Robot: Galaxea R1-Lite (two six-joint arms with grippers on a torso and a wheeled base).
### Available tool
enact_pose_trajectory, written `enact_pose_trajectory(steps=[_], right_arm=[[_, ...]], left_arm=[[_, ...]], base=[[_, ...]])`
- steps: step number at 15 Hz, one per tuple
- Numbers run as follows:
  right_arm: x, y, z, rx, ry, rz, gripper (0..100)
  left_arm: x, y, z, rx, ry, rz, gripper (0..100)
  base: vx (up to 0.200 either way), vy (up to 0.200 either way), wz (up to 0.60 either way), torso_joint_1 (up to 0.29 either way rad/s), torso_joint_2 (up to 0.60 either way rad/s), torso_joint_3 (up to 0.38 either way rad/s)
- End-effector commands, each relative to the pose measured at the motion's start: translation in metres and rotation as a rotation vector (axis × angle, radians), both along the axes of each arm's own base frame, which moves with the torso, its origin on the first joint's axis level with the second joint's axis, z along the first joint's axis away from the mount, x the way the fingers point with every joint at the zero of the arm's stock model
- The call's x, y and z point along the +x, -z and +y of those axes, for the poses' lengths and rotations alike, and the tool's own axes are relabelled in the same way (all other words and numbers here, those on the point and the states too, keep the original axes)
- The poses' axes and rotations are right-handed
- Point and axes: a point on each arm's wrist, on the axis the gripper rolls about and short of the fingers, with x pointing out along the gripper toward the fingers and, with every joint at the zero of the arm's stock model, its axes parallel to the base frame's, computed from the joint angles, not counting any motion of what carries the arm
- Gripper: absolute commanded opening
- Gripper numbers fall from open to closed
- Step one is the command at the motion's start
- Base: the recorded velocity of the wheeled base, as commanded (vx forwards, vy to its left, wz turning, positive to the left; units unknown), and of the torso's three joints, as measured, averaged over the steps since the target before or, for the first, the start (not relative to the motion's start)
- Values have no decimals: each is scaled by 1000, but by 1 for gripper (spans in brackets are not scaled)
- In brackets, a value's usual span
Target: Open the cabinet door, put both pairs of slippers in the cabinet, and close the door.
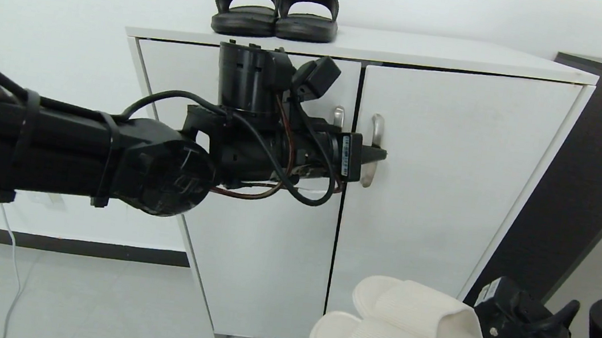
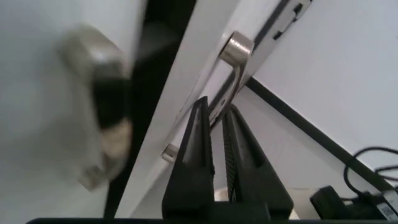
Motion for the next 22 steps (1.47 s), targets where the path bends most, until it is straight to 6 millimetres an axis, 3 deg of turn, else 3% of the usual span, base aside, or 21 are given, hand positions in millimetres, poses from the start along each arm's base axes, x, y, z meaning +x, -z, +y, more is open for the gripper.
enact_pose_trajectory(steps=[1, 7, 9, 13, 19, 22], right_arm=[[-10, 0, -7, 16, -76, 1, 0], [-20, 3, -16, 10, -166, -17, 0], [-21, 4, -16, 10, -167, -15, 0], [-30, 15, -19, -25, -225, 2, 0], [-36, 25, -23, -70, -263, 10, 0], [-40, 32, -25, -97, -283, 18, 0]], left_arm=[[-21, -7, 10, -11, 16, -11, 0], [-80, -12, 25, -6, 97, -6, 0], [-88, -10, 33, -2, 101, 8, 0], [-65, -1, 40, -27, 30, 35, 0], [-18, 31, 3, -78, 21, 7, 0], [-9, 33, -4, -97, 16, 31, 0]], base=[[0, 0, 0, 0, 0, 0], [0, 0, 0, 0, 0, 0], [0, 0, 0, 0, 0, 0], [0, 0, 0, 0, 0, 0], [0, 0, 0, 0, 0, 0], [0, 0, 0, 0, 0, 0]])
